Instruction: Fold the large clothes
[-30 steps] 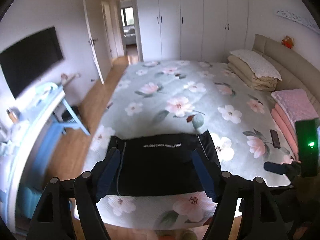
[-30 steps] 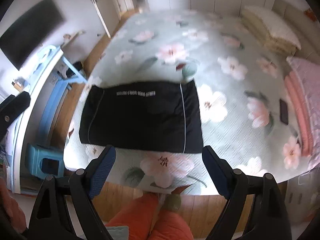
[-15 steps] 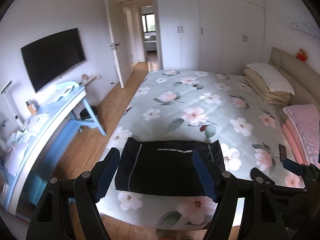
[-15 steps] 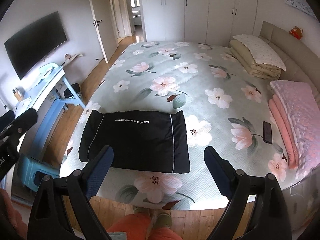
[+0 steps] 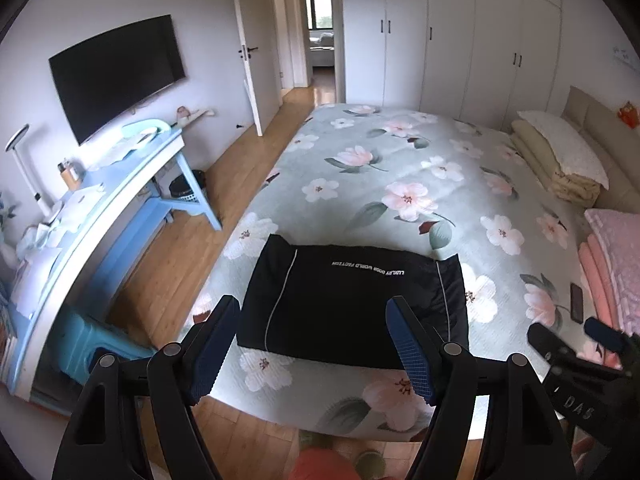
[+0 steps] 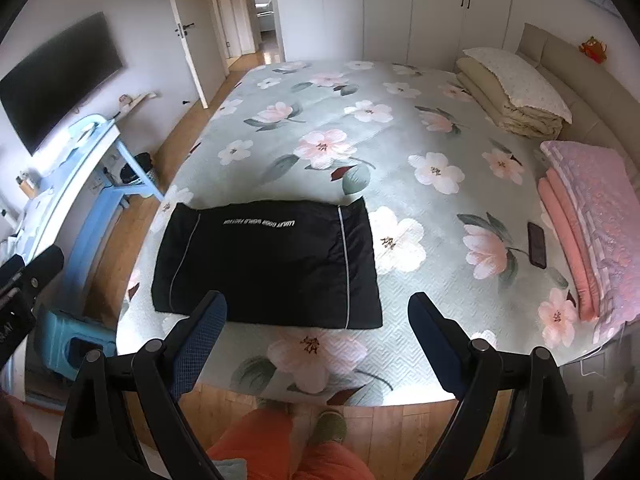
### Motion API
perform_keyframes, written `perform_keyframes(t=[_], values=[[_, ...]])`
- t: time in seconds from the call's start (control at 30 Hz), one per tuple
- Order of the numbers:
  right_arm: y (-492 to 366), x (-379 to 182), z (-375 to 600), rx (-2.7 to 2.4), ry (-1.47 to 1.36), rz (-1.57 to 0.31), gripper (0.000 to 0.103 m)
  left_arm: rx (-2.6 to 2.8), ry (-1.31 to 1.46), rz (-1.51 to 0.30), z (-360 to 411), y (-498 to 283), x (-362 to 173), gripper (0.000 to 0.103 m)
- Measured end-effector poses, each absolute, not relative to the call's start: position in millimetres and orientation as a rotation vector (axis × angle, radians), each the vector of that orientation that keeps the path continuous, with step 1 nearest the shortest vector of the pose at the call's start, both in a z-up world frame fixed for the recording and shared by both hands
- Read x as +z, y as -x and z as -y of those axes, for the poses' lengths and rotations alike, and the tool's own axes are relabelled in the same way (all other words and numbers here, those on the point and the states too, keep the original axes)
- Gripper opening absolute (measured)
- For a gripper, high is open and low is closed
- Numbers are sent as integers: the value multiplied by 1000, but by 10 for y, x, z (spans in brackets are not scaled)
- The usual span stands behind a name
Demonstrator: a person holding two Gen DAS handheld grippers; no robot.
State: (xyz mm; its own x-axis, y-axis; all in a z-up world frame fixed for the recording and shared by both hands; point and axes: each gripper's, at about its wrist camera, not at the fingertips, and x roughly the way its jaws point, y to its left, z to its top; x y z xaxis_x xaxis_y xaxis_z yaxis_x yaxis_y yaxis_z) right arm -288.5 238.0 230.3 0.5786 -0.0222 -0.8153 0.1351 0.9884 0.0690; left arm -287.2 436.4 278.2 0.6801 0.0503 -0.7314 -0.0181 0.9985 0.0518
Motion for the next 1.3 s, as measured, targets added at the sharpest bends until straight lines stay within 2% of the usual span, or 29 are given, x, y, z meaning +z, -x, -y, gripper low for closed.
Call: perform_keyframes(t=[0.67,1.3], values=[[2010,1996,-2847,-119,-142,-1076,93,37,-63,-961,-5016,1807,2425,77],[1795,1750,-2979,-132,-160,-1147,93,0,-83,-1015,-5078,1541,2243,77]])
